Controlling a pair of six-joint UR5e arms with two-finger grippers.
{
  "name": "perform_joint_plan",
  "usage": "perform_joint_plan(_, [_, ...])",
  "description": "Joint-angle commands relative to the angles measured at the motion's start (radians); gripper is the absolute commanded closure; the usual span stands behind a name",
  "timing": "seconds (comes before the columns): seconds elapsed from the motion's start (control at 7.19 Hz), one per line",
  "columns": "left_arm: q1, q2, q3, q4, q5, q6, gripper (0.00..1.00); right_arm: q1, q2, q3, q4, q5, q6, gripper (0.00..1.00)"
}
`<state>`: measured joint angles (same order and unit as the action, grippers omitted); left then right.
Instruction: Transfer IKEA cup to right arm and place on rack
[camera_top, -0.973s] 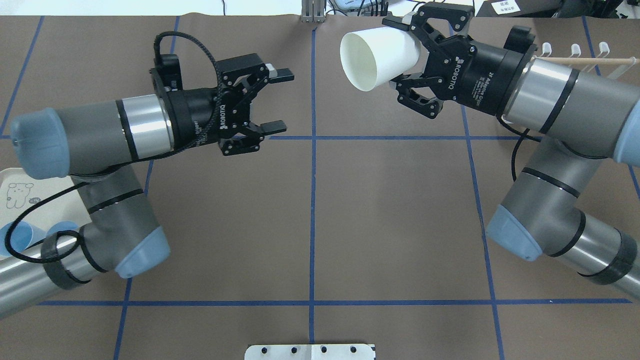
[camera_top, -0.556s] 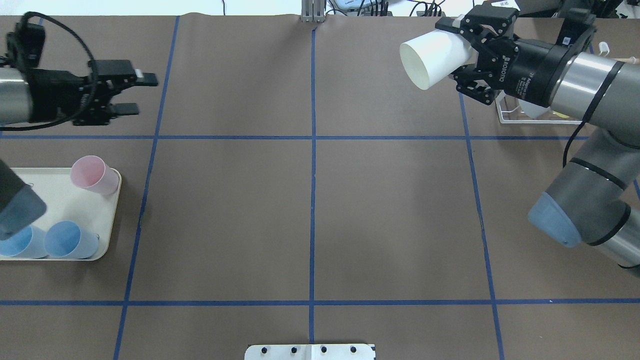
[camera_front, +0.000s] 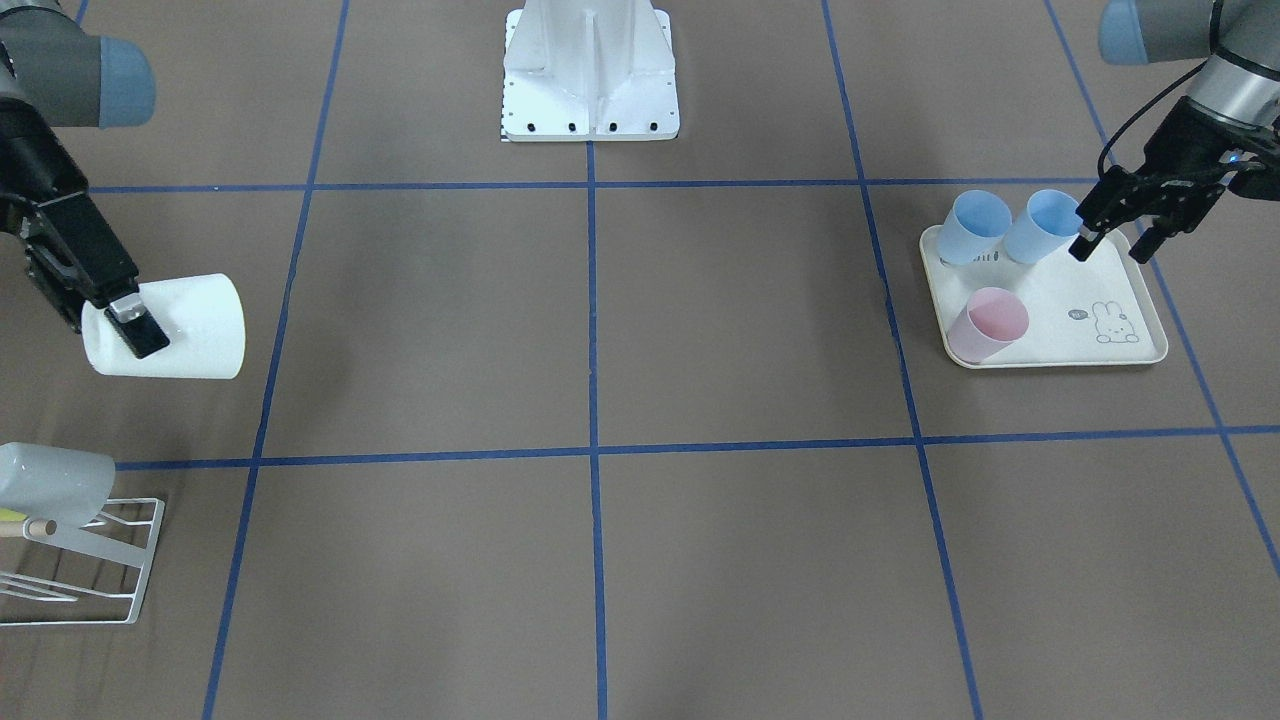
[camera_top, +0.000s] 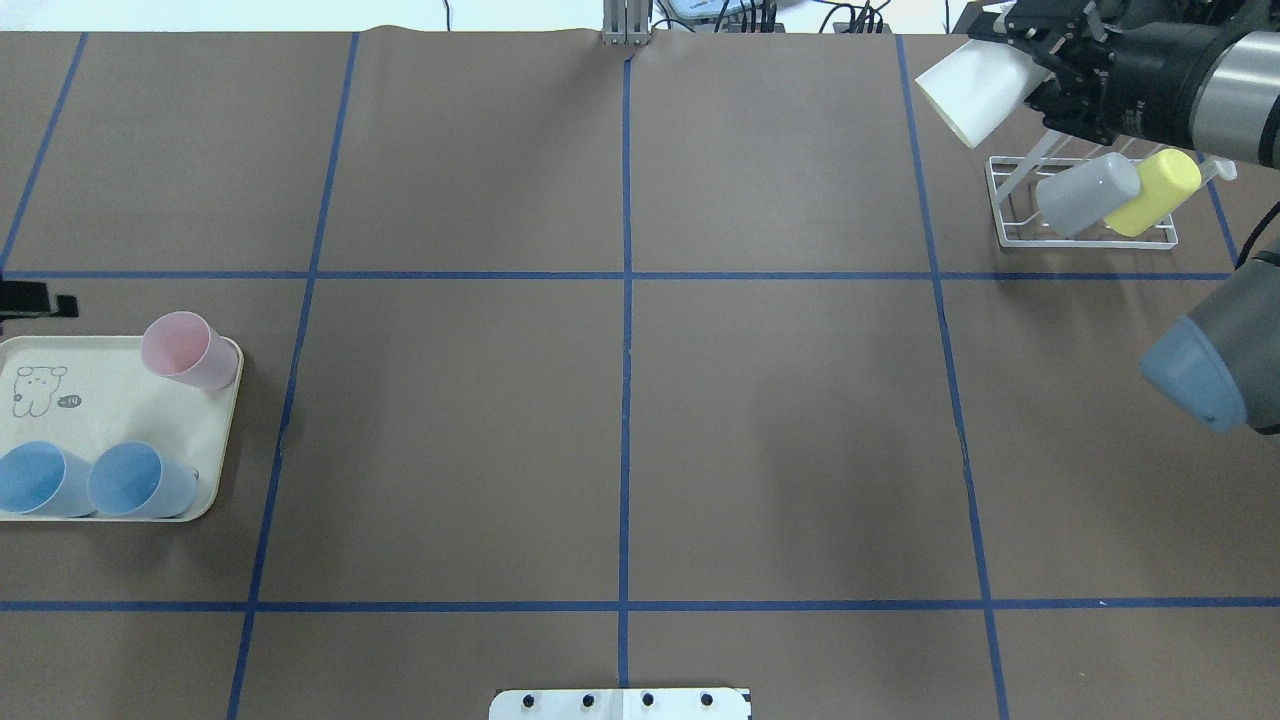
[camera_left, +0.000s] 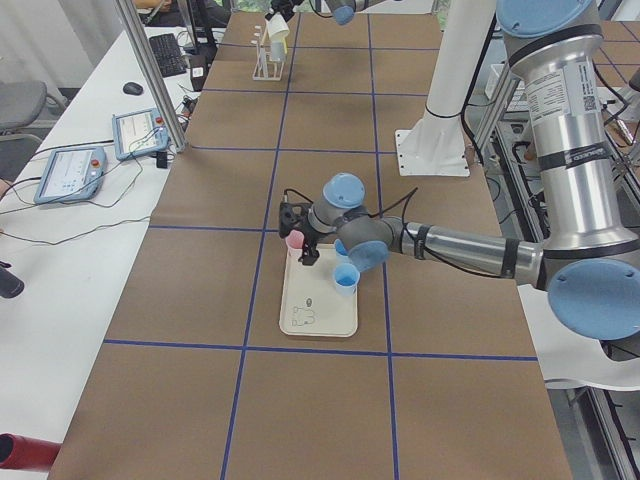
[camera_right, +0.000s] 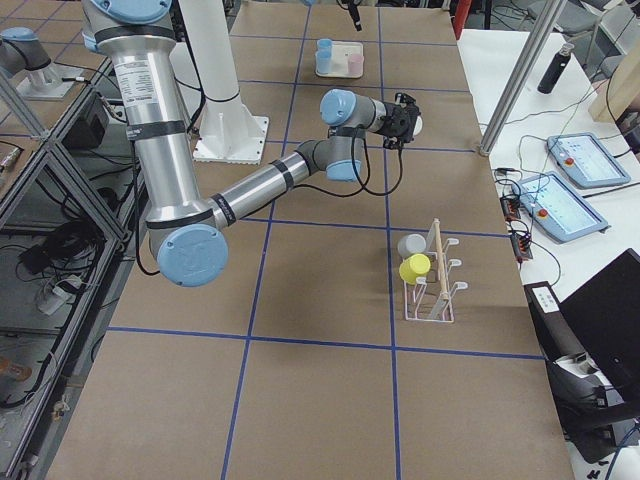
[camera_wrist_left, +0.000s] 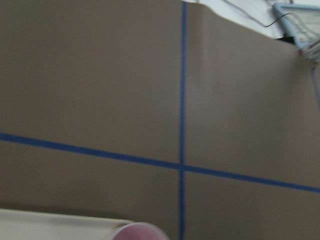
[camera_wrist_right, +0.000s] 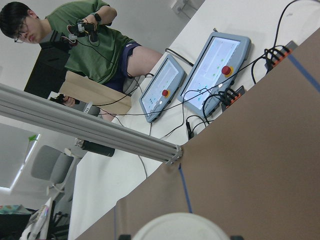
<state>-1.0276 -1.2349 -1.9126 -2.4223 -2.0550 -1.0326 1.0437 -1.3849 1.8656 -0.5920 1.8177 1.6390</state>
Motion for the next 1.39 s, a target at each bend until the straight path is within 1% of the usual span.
perform_joint_plan(0.0, [0.1, 0.139, 0.001, 0.019, 0.021, 0.062, 0.0, 0.079, -0.041, 0.0, -0.078, 0.049, -0.183, 1.0])
perform_joint_plan(0.14, [0.128, 0.141, 0.006, 0.02, 0.019, 0.033, 0.0, 0.105, -0.066, -0.003, -0.083, 0.061, -0.253, 1.0])
perform_joint_plan(0.28, [0.145, 0.135, 0.01, 0.02, 0.012, 0.022, 0.0, 0.12, -0.068, -0.005, -0.094, 0.064, -0.266, 1.0])
perform_joint_plan(0.42, [0.15, 0.127, 0.021, 0.02, 0.006, 0.02, 0.02, 0.128, -0.074, -0.006, -0.097, 0.066, -0.268, 1.0])
perform_joint_plan(0.56, [0.185, 0.088, 0.061, 0.02, 0.004, 0.017, 0.13, 0.153, -0.091, -0.006, -0.095, 0.069, -0.287, 1.0])
perform_joint_plan(0.69, [0.192, 0.059, 0.094, 0.02, -0.004, 0.017, 0.45, 0.165, -0.101, -0.019, -0.092, 0.071, -0.321, 1.0])
perform_joint_plan(0.83, [0.192, 0.043, 0.101, 0.02, -0.035, 0.017, 0.91, 0.171, -0.1, -0.029, -0.095, 0.069, -0.323, 1.0])
perform_joint_plan(0.97, [0.19, 0.038, 0.096, 0.019, -0.077, 0.017, 1.0, 0.182, -0.103, -0.046, -0.097, 0.071, -0.337, 1.0])
perform_joint_plan(1.11, [0.187, 0.032, 0.077, 0.019, -0.132, 0.017, 1.0, 0.194, -0.124, -0.068, -0.095, 0.071, -0.411, 1.0])
perform_joint_plan(1.25, [0.151, 0.049, 0.025, 0.019, -0.183, 0.02, 1.0, 0.208, -0.155, -0.08, -0.094, 0.069, -0.497, 1.0])
